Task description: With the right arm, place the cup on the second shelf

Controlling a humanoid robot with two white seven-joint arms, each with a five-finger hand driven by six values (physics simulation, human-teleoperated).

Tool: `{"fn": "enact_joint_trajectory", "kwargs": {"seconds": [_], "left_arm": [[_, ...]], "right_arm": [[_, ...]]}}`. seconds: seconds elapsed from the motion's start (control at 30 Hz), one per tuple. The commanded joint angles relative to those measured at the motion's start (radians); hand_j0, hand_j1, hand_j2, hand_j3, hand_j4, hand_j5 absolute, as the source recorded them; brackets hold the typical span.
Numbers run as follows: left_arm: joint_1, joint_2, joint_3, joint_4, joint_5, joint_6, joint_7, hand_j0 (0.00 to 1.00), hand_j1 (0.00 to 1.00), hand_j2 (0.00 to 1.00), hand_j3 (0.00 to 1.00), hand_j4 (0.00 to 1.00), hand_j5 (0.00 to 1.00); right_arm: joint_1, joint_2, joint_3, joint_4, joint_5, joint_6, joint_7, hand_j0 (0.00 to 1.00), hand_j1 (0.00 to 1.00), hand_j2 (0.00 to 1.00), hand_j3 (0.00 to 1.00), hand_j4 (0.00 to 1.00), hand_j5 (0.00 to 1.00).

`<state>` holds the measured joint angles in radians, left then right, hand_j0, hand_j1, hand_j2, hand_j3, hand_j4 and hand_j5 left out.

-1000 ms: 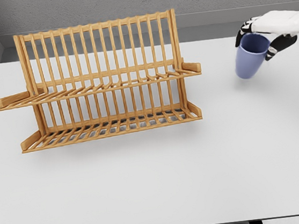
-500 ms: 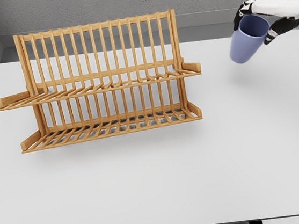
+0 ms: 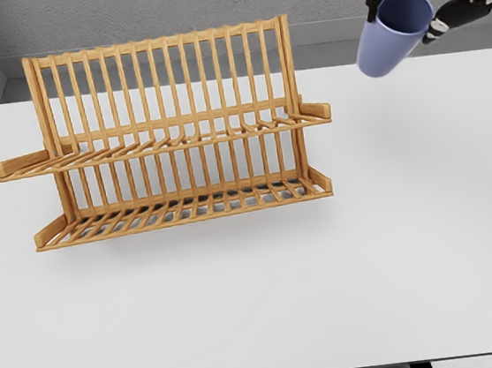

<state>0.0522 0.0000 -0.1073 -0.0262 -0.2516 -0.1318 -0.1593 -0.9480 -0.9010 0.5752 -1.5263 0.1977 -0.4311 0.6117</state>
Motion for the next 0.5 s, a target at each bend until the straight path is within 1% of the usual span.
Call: {"fn": "enact_joint_trajectory", "kwargs": {"seconds": [0.0,0.07,0.1,0.2,0.33,0.43,0.47], "left_arm": [[0.0,0.0,0.0,0.0,0.0,0.0,0.0,1.0,1.0,1.0,1.0,1.0,1.0],[0.0,0.0,0.0,0.0,0.0,0.0,0.0,1.0,1.0,1.0,1.0,1.0,1.0],[0.0,0.0,0.0,0.0,0.0,0.0,0.0,1.0,1.0,1.0,1.0,1.0,1.0],[0.0,0.0,0.0,0.0,0.0,0.0,0.0,1.0,1.0,1.0,1.0,1.0,1.0],[0.0,0.0,0.0,0.0,0.0,0.0,0.0,1.0,1.0,1.0,1.0,1.0,1.0],[0.0,0.0,0.0,0.0,0.0,0.0,0.0,1.0,1.0,1.0,1.0,1.0,1.0],[0.0,0.0,0.0,0.0,0.0,0.0,0.0,1.0,1.0,1.0,1.0,1.0,1.0]], "right_arm": [[0.0,-0.001,-0.006,-0.057,-0.006,0.003,-0.001,0.56,0.56,0.56,0.56,0.56,0.56],[0.002,0.002,-0.006,-0.09,-0.004,0.003,-0.001,0.56,0.56,0.56,0.56,0.56,0.56],[0.003,0.005,-0.006,-0.095,-0.006,0.002,-0.001,0.56,0.56,0.56,0.56,0.56,0.56],[0.002,0.011,-0.006,-0.152,-0.006,0.005,-0.001,0.56,0.56,0.56,0.56,0.56,0.56],[-0.006,0.02,-0.006,-0.183,-0.006,0.005,-0.001,0.56,0.56,0.56,0.56,0.56,0.56],[-0.012,0.037,-0.005,-0.189,-0.006,-0.006,-0.001,0.56,0.56,0.56,0.56,0.56,0.56],[-0.017,0.04,-0.001,-0.227,-0.007,0.002,-0.001,0.56,0.56,0.56,0.56,0.56,0.56]]}}
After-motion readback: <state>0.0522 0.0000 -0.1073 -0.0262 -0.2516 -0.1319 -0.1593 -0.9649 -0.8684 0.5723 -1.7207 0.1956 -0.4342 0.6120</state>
